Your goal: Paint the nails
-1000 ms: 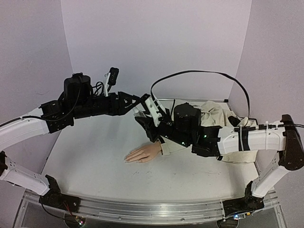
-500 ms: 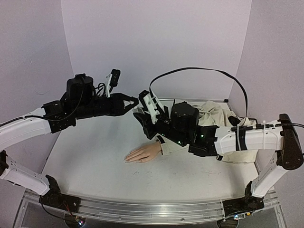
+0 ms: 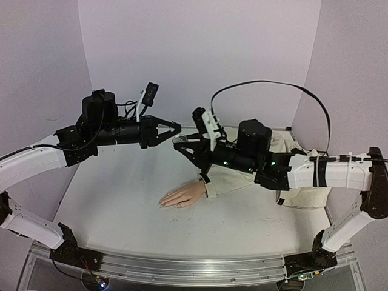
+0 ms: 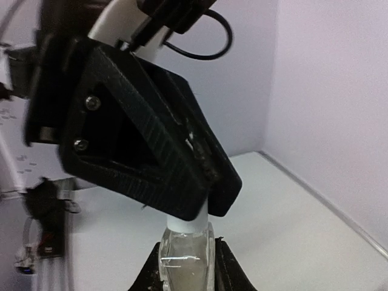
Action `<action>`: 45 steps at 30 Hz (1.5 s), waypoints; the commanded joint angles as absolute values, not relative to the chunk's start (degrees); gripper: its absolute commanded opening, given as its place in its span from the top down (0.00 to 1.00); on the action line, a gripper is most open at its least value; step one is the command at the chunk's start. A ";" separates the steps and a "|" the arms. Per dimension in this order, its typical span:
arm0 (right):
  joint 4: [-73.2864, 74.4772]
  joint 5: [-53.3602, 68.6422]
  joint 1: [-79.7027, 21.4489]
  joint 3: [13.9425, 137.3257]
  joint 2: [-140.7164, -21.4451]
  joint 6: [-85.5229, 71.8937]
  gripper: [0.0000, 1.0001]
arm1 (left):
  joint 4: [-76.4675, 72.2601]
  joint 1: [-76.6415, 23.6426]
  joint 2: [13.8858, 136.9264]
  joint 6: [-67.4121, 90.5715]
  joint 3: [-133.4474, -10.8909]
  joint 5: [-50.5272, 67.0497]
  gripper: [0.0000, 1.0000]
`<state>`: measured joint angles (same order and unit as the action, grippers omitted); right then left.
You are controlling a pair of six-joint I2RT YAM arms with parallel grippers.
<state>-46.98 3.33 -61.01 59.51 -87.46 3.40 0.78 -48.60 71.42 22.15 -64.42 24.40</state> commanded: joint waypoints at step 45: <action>-49.42 -22.77 -68.63 69.24 -93.87 10.52 1.00 | -3.86 -43.07 66.11 32.45 -59.42 24.77 0.61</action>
<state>-46.44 -17.61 -67.94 65.08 -93.30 7.97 -2.26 -43.18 68.34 32.05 -59.00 26.72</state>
